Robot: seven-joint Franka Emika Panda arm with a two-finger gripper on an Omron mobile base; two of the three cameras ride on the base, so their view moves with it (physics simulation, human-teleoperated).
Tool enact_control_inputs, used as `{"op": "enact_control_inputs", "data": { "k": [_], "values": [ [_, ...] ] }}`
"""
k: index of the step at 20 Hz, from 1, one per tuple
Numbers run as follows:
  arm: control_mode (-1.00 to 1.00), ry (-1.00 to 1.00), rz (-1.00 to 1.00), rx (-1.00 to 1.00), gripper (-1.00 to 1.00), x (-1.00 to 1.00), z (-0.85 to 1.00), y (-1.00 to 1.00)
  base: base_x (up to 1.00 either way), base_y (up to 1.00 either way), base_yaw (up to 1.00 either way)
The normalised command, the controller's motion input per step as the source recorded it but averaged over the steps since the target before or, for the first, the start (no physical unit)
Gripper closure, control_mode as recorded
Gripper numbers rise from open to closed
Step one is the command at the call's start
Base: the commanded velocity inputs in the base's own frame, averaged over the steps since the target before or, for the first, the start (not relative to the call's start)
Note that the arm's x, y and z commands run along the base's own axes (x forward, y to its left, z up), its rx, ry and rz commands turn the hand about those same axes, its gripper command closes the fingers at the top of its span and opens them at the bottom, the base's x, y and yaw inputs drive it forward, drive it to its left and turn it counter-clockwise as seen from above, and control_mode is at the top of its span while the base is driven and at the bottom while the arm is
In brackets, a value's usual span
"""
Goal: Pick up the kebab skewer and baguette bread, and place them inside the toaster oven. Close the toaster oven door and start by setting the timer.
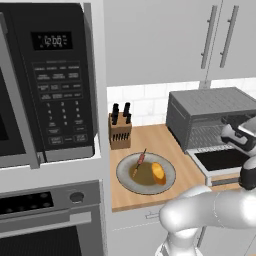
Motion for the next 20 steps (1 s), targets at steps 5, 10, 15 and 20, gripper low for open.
{"op": "enact_control_inputs", "data": {
  "k": [5, 10, 15, 20],
  "values": [
    [-1.0, 0.14, 0.0, 0.0, -1.0, -0.78, -0.52, -0.15, 0.0, 0.0, 0.0],
    [-1.0, 0.09, 0.0, 0.0, -1.0, -0.63, -0.46, -0.21, 0.0, 0.0, 0.0],
    [-1.0, 0.12, 0.0, 0.03, -1.0, -0.27, 0.11, -0.24, 0.0, 0.0, 0.0],
    [-1.0, 0.0, 0.0, 0.02, -1.0, -0.56, 0.7, 0.26, 0.0, 0.0, 0.0]
  ]
}}
